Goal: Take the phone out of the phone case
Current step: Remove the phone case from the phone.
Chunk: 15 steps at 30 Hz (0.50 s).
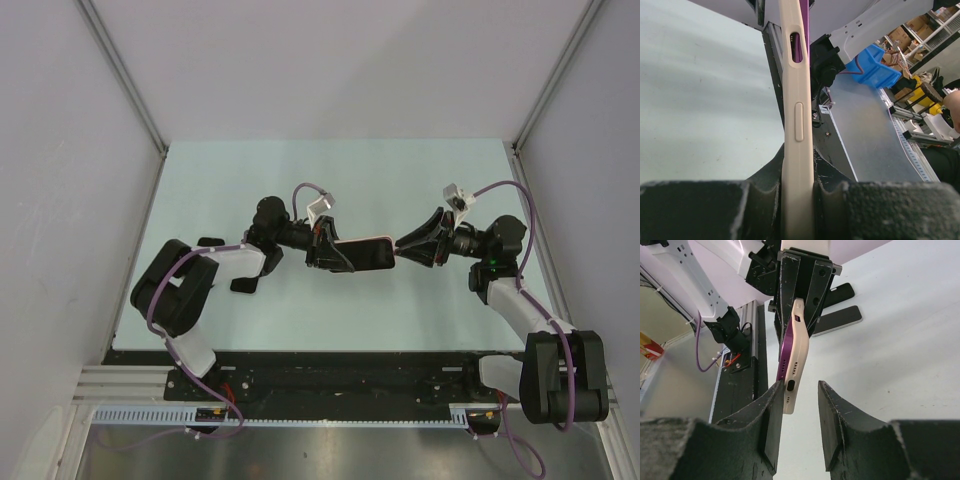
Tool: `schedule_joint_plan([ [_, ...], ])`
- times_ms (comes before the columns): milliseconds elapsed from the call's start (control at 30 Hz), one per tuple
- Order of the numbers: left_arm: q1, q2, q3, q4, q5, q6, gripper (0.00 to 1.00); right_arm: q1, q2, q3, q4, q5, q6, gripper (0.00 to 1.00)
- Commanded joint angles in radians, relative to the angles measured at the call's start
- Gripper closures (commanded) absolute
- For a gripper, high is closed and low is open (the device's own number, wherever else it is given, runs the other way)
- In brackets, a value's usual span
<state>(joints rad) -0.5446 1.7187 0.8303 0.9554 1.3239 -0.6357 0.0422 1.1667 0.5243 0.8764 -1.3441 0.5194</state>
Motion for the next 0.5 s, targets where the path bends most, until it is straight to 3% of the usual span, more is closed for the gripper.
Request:
schedule_joint_plan([
  [0,-0.008,-0.054,0.015,0.059,0.021,0.01,1.0,0.004,-0.002,0.036,0.041,-0.012,0.002,0.62],
  [200,-0.009,-0.051,0.018,0.059,0.027,0.004,1.0,0.01,-0.005,0.036,-0.003,-0.006,-0.045,0.62],
  [467,-0.011,-0.041,0.02,0.059,0.029,0.002,1.0,0.021,-0.012,0.075,-0.238,0.008,-0.234,0.62],
])
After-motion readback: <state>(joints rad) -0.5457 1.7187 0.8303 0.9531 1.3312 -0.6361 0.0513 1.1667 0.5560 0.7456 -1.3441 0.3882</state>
